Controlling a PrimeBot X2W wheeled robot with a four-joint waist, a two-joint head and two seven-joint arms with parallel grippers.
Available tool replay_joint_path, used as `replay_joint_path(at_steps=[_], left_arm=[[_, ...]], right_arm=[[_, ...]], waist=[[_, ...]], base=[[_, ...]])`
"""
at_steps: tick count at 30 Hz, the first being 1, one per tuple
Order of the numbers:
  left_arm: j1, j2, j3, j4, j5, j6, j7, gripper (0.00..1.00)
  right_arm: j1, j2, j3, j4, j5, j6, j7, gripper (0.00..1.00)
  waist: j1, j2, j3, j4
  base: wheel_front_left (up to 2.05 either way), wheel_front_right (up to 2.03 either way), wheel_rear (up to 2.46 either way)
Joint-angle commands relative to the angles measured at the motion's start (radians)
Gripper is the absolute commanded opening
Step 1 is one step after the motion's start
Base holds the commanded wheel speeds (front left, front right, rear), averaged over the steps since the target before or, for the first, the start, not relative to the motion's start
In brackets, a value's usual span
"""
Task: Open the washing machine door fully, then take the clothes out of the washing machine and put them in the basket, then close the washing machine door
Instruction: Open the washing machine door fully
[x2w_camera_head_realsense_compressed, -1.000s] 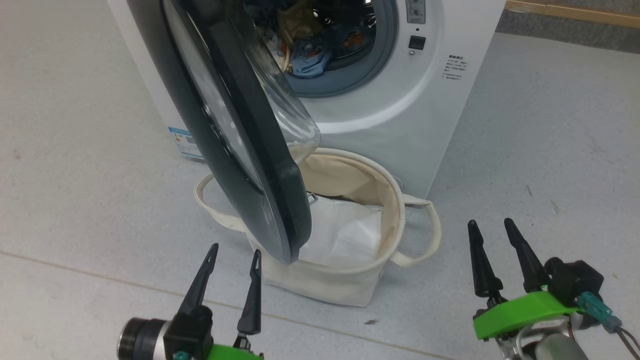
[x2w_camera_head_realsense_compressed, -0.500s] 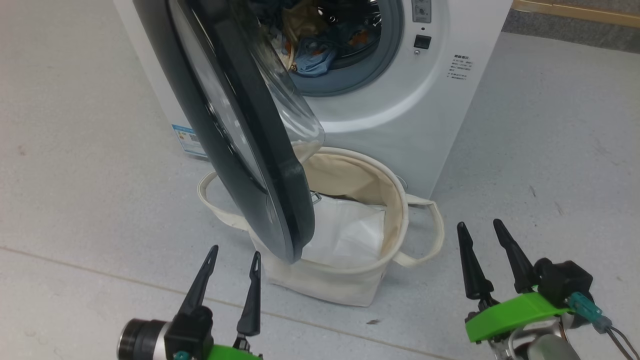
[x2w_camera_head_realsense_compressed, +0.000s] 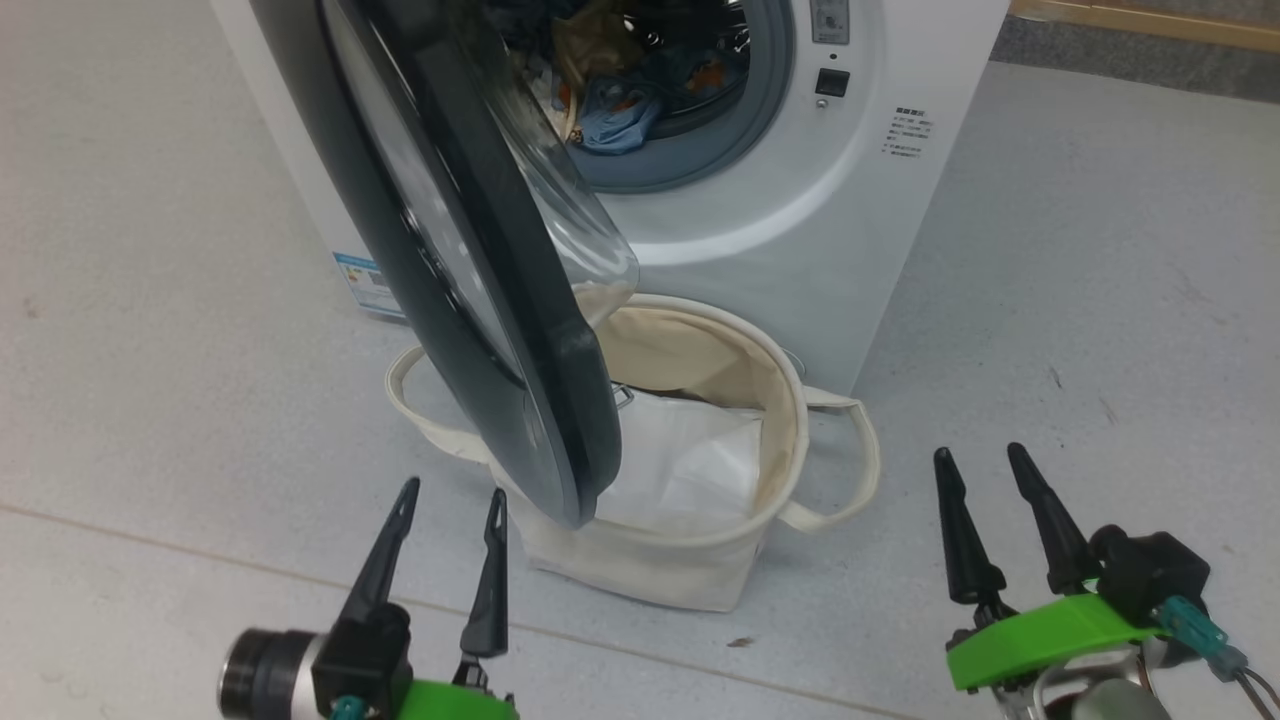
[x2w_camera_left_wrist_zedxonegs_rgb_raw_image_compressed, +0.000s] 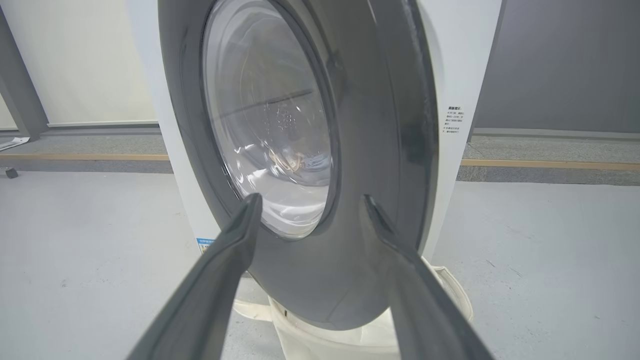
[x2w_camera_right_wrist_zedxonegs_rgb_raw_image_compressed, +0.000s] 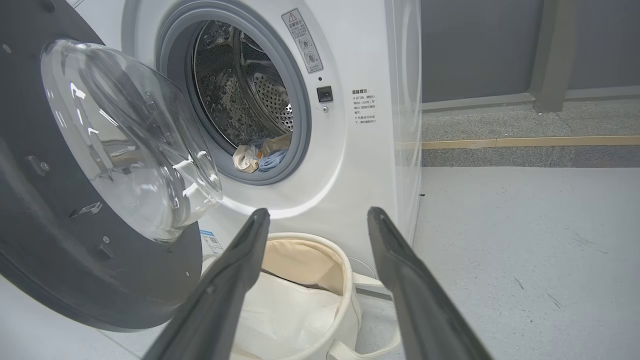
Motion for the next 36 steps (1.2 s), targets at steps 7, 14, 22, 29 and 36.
replay_joint_path(at_steps=[7, 14, 22, 29, 36], left_arm=[[-0.096, -0.009, 0.045, -0.17, 0.026, 0.022, -0.005, 1.0], [-0.173, -0.008, 0.016, -0.249, 0.057, 0.01, -0.005, 1.0], [-0.26, -0.026, -0.107, -0.305, 0.02, 0.0, 0.03, 0.0], [-0.322, -0.03, -0.199, -0.176, -0.066, 0.033, 0.088, 0.0], [-0.372, -0.031, -0.253, 0.003, -0.113, 0.097, 0.106, 0.0]], right_arm=[[-0.023, 0.004, 0.0, -0.035, 0.011, 0.001, -0.012, 1.0], [-0.026, 0.004, 0.002, -0.028, 0.016, 0.001, -0.012, 1.0], [-0.034, 0.004, 0.013, -0.023, 0.037, 0.001, -0.012, 1.0], [-0.048, 0.004, 0.023, -0.02, 0.05, 0.001, -0.012, 1.0], [-0.06, 0.004, 0.025, -0.017, 0.061, 0.001, -0.012, 1.0]], waist=[[0.0001, -0.0001, 0.007, -0.016], [0.0001, -0.0001, 0.006, -0.021], [0.0001, -0.0001, 0.006, -0.049], [0.0001, -0.0001, 0.023, -0.082], [0.0, -0.0001, 0.046, -0.092]], base=[[0.0, 0.0, 0.0], [0.0, 0.0, 0.0], [0.0, 0.0, 0.0], [0.0, 0.0, 0.0], [0.0, 0.0, 0.0]])
